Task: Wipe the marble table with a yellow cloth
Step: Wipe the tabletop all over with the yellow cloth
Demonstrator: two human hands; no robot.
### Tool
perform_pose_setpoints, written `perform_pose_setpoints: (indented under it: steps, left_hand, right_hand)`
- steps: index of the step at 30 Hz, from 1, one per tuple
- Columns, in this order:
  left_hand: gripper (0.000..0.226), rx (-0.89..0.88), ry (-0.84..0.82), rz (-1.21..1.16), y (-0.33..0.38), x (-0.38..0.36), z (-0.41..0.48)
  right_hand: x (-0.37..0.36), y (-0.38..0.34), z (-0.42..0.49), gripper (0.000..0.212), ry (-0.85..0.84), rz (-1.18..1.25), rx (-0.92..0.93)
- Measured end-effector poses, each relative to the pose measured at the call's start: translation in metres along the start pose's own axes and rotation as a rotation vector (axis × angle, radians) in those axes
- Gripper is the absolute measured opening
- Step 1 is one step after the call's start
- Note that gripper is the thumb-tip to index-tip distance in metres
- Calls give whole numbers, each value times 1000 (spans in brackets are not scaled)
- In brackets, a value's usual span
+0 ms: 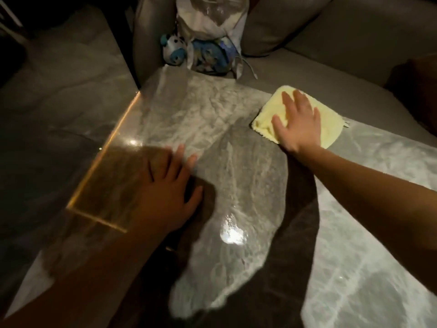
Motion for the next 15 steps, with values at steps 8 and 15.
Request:
perform_pose_setpoints:
  steps: [8,15]
  left_hand:
    - [71,7,34,-165,0,7,2]
    - [63,51,256,-600,-6,20,-19]
  right_hand:
    - [-3,-24,-34,72,-101,-53,195]
    - [-26,-86,-192,74,-245,5,609]
Point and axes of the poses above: each hand's wrist, its own z-axis towards the middle knuckle, its own x-axis out of the back of the hand, y = z × x, the point moved 1 cm from there along z, towards the middle knuckle
